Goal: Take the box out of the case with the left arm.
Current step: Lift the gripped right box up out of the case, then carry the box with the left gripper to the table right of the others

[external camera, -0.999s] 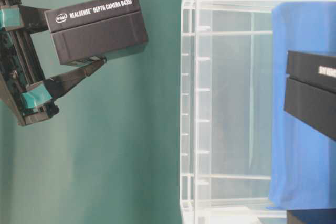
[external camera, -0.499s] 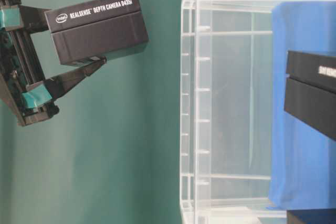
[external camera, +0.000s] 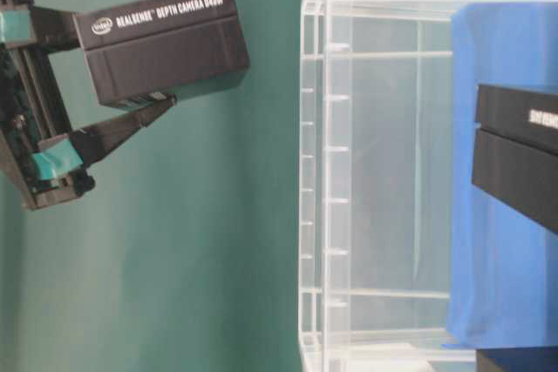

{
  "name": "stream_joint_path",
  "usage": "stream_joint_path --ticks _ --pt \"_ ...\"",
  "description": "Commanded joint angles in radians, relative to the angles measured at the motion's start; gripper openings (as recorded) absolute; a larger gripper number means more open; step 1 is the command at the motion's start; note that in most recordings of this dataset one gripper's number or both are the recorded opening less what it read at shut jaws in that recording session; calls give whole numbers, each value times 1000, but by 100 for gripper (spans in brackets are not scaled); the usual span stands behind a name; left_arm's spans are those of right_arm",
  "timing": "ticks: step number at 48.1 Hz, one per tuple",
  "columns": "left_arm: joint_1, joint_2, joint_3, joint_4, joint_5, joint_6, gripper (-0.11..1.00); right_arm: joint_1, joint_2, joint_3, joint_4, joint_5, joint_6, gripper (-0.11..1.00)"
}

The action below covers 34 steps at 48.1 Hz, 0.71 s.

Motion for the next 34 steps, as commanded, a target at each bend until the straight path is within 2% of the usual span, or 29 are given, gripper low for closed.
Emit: stream_joint_path --ticks 1,34 --pt "-32 -35 -21 2 -3 -20 60 0 0 -9 -3 -3 0 0" --pt "-304 -32 -21 8 -8 -327 60 0 -2 -9 -17 -2 -3 0"
